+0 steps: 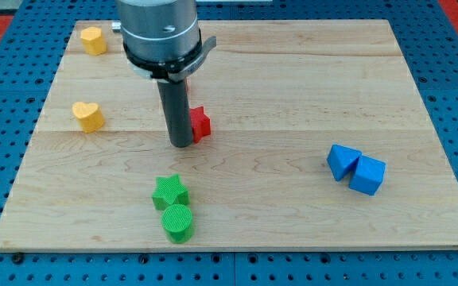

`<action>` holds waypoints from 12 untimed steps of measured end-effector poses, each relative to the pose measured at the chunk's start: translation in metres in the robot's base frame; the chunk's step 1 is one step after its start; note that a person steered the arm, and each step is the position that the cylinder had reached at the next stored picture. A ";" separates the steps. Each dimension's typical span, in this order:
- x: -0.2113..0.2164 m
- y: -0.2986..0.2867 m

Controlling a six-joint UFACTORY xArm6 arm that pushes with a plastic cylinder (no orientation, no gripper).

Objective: Slide the red star diagonally bottom left to the yellow heart

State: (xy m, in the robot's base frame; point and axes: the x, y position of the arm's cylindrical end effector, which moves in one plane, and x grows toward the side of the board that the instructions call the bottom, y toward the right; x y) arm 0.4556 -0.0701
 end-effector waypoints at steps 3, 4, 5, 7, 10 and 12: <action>-0.030 0.049; -0.044 0.073; -0.065 0.040; -0.039 -0.052; 0.021 -0.056; 0.047 -0.138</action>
State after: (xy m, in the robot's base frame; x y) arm 0.5021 -0.2086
